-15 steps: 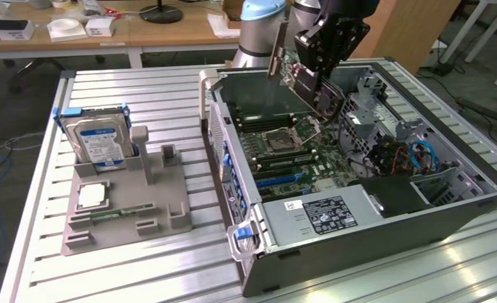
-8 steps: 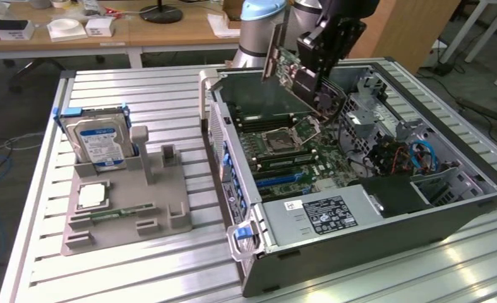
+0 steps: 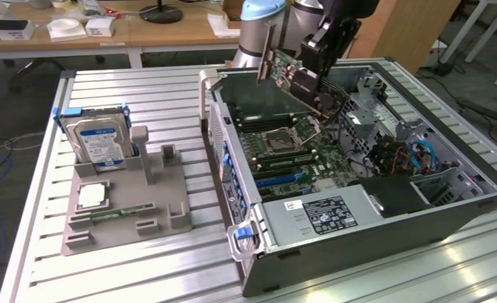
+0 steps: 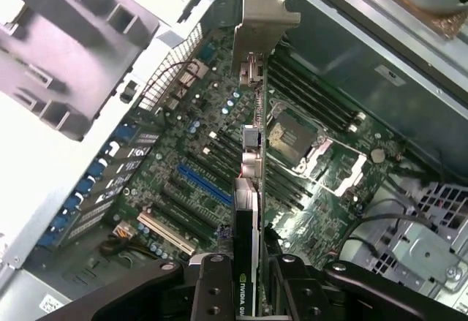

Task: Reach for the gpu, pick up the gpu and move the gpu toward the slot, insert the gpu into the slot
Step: 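Insert the gpu into the slot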

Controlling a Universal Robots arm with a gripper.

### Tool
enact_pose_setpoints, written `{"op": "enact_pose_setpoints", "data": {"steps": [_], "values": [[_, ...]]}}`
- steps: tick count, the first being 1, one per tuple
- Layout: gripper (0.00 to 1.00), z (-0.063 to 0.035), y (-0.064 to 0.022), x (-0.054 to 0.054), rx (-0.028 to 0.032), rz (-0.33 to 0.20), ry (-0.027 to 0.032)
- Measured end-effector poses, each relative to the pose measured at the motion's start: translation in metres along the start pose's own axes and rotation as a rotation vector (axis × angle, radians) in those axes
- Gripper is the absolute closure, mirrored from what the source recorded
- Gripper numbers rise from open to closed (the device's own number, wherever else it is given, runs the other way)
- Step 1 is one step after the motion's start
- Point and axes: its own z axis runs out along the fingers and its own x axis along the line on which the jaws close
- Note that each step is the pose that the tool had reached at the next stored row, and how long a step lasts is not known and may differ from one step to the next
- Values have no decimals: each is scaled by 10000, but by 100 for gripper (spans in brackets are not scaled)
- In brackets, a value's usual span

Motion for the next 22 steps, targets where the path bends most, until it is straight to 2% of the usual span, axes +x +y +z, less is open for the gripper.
{"op": "enact_pose_setpoints", "data": {"steps": [3,9,22], "values": [[74,1,0,-1,7,-478,40],[74,15,-1,1,116,-1341,183],[74,85,-12,-8,86,-3334,290]]}}
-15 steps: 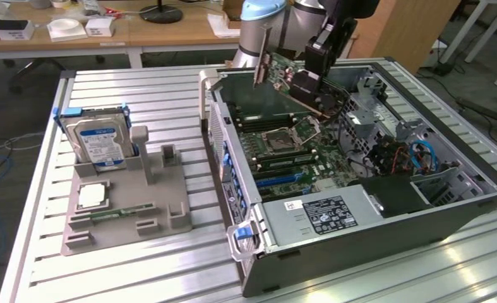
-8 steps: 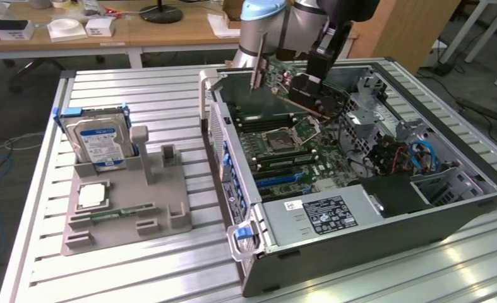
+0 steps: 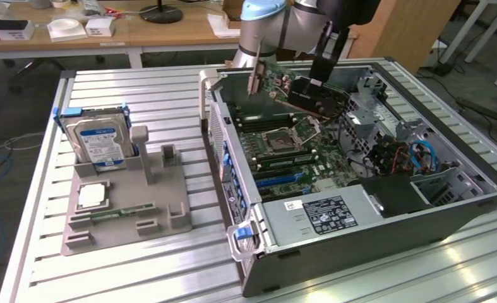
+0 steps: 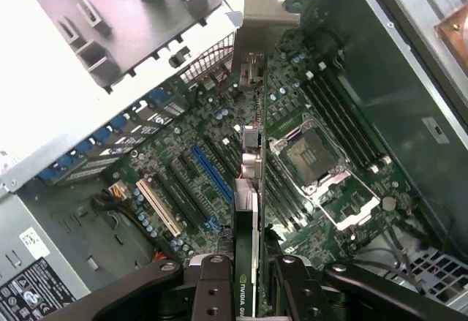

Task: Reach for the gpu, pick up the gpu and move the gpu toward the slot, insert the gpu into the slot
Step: 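Insert the gpu into the slot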

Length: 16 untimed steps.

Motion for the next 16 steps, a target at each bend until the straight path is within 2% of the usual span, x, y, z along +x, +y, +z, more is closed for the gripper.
{"op": "enact_pose_setpoints", "data": {"steps": [4,5,7,10,11,12,16], "values": [[74,13,-7,-5,-4,-479,21],[74,18,-8,-5,14,-628,13],[74,21,-9,-5,137,-845,-62],[74,25,-9,-5,426,-1083,-256],[74,27,-9,-6,504,-1179,-308],[74,34,-10,-6,530,-1325,-328],[74,57,-10,-5,531,-2054,-328]]}}
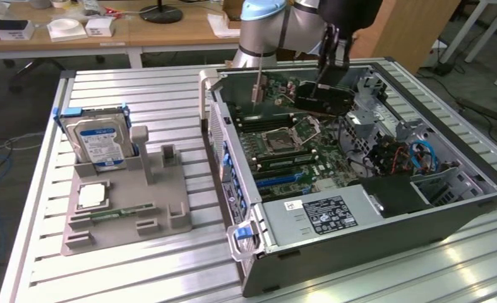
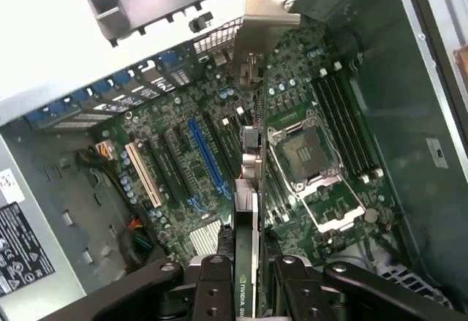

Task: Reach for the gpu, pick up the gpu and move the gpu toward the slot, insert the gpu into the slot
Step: 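Insert the gpu into the slot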

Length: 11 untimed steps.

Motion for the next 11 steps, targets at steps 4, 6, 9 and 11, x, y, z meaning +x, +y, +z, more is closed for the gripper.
{"op": "enact_pose_setpoints", "data": {"steps": [4,6,9,11], "values": [[74,26,0,1,-8,-736,-23],[74,38,0,2,-5,-1097,-38],[74,60,1,3,-7,-1634,-57],[74,75,1,3,-7,-1974,-69]]}}
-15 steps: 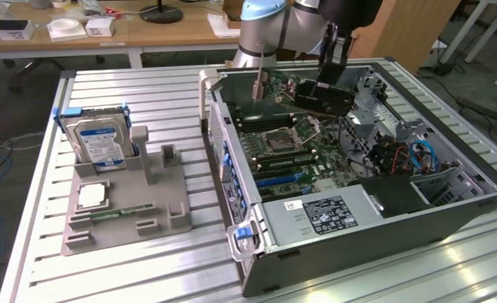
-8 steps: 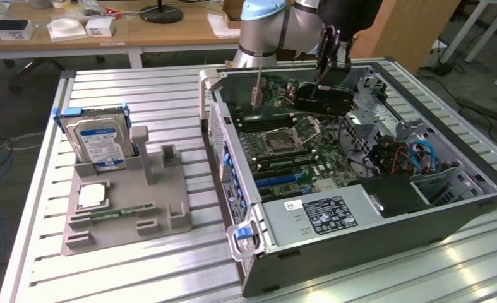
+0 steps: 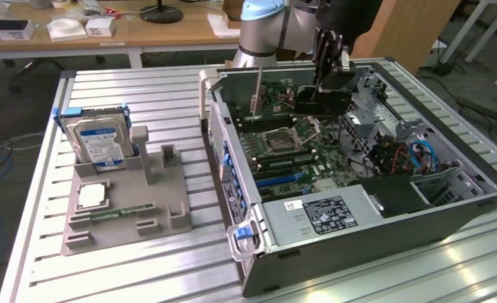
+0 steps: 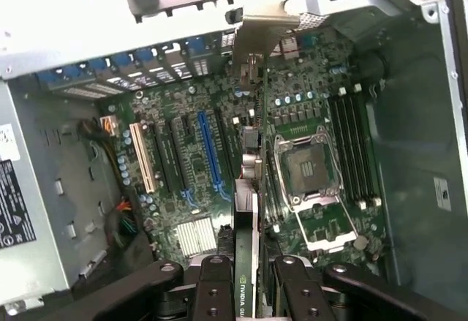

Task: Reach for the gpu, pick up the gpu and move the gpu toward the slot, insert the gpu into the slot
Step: 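Insert the gpu into the slot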

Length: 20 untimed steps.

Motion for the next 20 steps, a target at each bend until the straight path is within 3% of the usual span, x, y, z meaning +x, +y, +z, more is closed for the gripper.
{"op": "enact_pose_setpoints", "data": {"steps": [6,12,20], "values": [[74,60,1,3,-17,-936,-30],[74,166,-35,-1,-42,-1465,-36],[74,310,-109,-9,-178,-1849,-25]]}}
